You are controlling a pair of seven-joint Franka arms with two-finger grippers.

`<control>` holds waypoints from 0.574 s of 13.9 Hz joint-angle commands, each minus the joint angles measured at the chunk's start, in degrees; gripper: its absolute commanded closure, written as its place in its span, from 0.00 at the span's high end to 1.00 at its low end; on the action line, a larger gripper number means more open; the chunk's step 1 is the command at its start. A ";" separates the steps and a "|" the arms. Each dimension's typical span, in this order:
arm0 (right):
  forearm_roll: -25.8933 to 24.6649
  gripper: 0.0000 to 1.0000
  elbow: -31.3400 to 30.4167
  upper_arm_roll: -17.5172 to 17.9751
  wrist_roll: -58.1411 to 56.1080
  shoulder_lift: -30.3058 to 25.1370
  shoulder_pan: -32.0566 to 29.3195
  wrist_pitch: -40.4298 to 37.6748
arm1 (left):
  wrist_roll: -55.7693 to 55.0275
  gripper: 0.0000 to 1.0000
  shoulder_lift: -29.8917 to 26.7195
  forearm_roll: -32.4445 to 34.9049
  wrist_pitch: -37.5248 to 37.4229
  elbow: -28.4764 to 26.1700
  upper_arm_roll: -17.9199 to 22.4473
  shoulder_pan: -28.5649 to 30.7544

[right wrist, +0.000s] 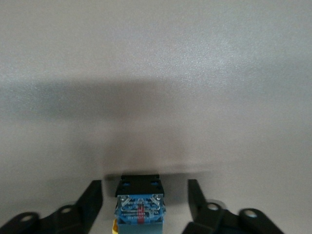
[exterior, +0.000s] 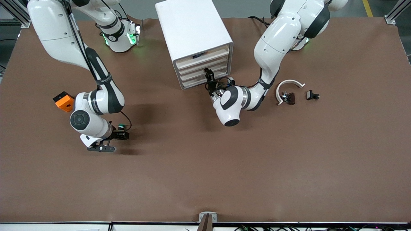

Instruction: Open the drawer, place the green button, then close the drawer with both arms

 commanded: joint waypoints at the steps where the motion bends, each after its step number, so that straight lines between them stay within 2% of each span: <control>1: -1.03 0.20 0.98 0.49 1.30 0.40 -0.99 -0.42 | -2.55 0.41 0.26 -1.24 -0.96 1.22 0.36 -0.18; 2: -1.03 0.13 0.98 0.49 1.30 0.40 -1.08 -0.42 | -2.64 0.32 0.26 -1.33 -0.96 1.13 0.27 -0.27; 4: -0.95 0.05 1.07 0.49 1.30 0.40 -1.08 -0.51 | -3.60 0.08 0.26 -1.33 -0.96 1.13 0.19 -0.27; 5: -0.95 0.03 1.15 0.49 1.30 0.32 -0.99 -0.68 | -3.61 0.00 0.34 -1.33 -0.96 1.13 0.27 -0.18; 8: -0.34 0.04 1.60 0.58 1.92 -0.82 -0.82 -1.73 | -3.61 0.00 0.26 -1.24 -0.96 1.39 0.27 0.52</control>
